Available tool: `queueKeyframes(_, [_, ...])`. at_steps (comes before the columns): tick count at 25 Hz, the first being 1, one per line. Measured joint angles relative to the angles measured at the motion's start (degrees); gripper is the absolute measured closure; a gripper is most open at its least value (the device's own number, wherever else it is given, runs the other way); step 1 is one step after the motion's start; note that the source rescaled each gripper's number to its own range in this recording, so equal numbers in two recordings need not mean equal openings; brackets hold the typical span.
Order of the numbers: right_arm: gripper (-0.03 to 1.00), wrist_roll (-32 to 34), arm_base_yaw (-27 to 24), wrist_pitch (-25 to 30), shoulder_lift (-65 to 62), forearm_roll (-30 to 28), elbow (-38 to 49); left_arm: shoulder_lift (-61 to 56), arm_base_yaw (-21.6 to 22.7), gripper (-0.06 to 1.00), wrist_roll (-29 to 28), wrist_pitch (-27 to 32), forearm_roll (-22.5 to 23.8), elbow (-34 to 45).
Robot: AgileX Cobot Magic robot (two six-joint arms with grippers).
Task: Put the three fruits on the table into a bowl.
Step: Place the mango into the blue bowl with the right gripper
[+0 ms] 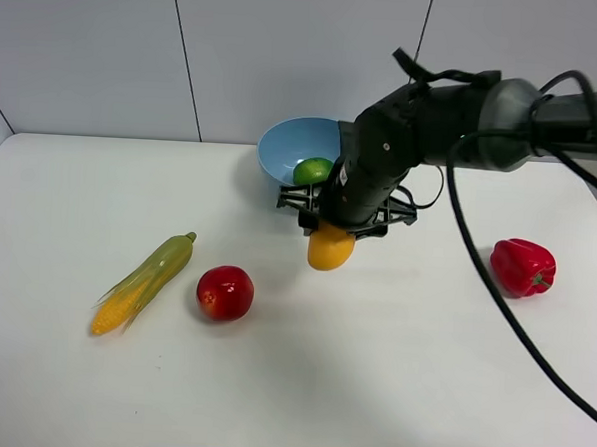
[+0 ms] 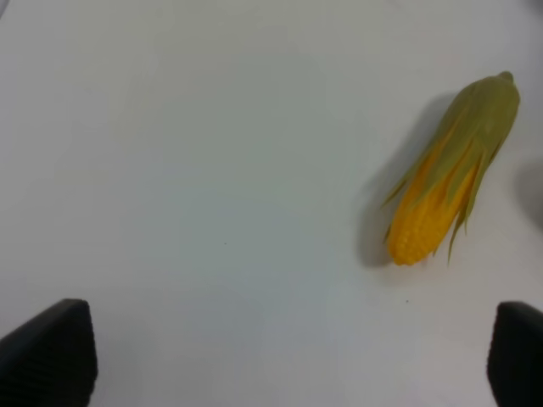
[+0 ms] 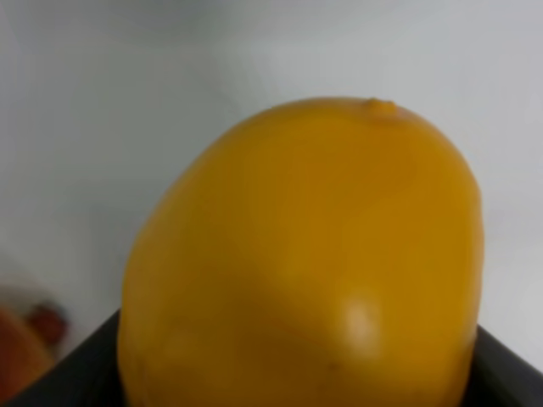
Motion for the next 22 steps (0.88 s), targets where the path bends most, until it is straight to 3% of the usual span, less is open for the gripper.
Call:
queueKeyframes(8, [0.97, -0.7, -0.4, -4.8, -7.4, -6.7, 0.0, 0.0, 0.0, 0.08, 0.0, 0.0, 0.0, 0.0])
queueKeyframes(19, [0.97, -5.8, -8.4, -19.1, -8.0, -7.7, -0.1, 0.0, 0.0, 0.08, 0.0, 0.0, 0.0, 0.0])
queueKeyframes(22, [0.97, -9.0, -9.6, -19.8, -6.7, -7.7, -2.9, 0.0, 0.0, 0.08, 0.0, 0.0, 0.0, 0.0])
